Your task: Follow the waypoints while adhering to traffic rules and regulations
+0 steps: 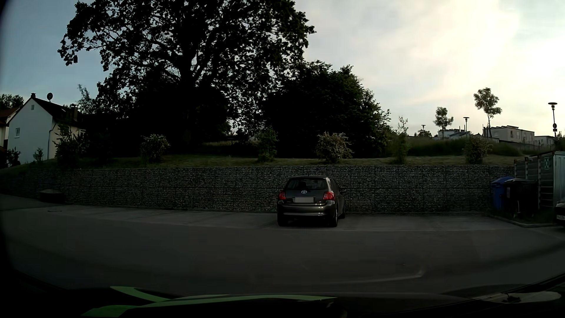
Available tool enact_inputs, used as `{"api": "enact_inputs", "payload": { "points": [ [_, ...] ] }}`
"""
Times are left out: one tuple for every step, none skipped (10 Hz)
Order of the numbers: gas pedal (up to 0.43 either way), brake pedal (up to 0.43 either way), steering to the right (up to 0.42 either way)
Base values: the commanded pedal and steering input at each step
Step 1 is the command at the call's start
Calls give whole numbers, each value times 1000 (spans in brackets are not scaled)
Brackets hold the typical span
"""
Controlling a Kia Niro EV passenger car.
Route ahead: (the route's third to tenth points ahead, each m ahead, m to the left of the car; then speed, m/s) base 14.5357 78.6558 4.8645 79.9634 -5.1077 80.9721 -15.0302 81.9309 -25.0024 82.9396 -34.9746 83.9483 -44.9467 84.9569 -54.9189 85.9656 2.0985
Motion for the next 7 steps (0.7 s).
{"api": "enact_inputs", "payload": {
  "points": [
    [0, 18, -120],
    [0, 73, -139],
    [0, 146, -158],
    [0, 183, -180],
    [0, 201, -197],
    [0, 201, -216],
    [0, 183, -230]
  ]
}}
